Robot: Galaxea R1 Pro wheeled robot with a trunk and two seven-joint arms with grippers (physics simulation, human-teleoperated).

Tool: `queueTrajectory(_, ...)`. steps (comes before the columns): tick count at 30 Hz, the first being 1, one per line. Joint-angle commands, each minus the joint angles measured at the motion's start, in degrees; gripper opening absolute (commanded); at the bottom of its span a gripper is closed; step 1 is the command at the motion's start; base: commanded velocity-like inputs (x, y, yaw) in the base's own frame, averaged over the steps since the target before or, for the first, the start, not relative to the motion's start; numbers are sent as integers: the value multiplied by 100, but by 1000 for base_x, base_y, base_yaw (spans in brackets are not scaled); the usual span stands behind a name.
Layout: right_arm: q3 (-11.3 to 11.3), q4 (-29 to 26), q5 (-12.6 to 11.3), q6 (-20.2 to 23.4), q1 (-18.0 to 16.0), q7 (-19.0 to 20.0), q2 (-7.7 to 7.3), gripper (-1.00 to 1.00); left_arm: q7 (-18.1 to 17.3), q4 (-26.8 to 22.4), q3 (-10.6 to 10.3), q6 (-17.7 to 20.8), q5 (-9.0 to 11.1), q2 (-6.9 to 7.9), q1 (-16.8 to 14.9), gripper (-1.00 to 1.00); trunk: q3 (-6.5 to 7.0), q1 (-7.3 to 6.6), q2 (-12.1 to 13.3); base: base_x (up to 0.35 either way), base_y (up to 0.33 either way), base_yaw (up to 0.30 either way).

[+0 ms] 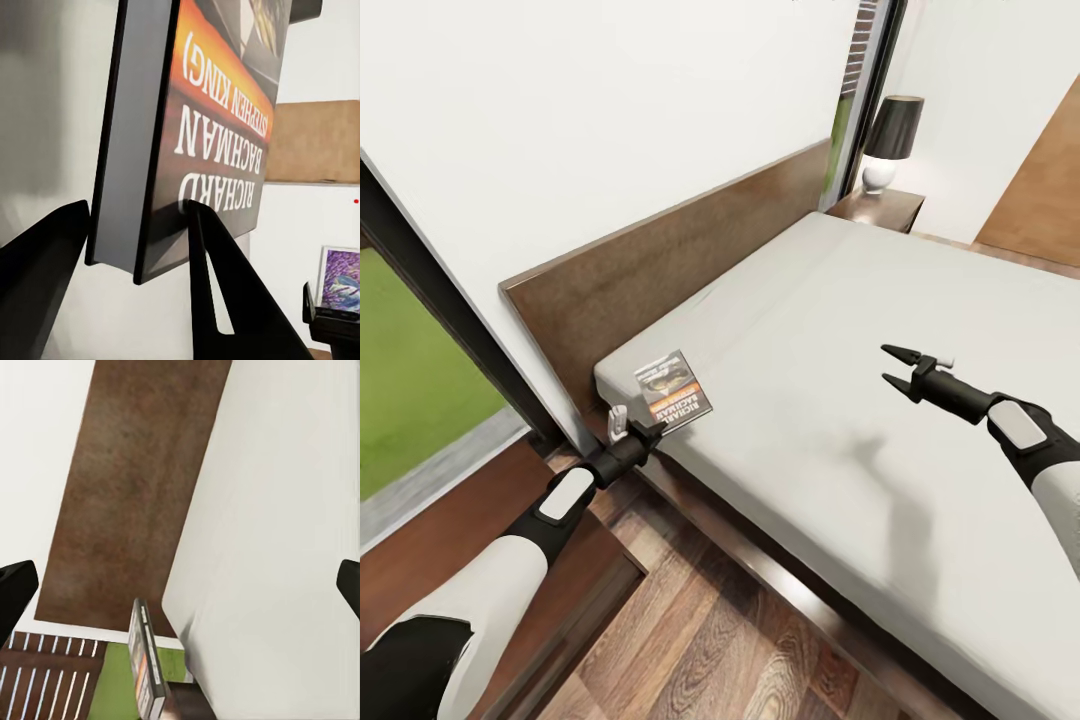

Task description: In the bedroom, move the book from the bed onto either nightstand, and place the two sandals side by side next to the bed.

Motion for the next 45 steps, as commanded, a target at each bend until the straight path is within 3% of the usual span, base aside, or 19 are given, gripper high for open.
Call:
queueTrajectory(1, 45, 17, -59, 20, -5, 4, -6, 100, -6, 2, -30, 15, 55, 7, -3, -100, -4, -1, -2, 0, 0, 0)
queueTrajectory(33, 41, 132, -83, 41, -5, 19, -3, 100, -3, -173, -56, 33, 66, -47, 10, -100, 224, -1, -2, 0, 0, 0)
queueTrajectory(45, 46, 471, -99, 26, 3, 133, 40, 100, -13, -187, -67, 37, 64, -20, 73, -100, 333, -1, -2, 0, 0, 0)
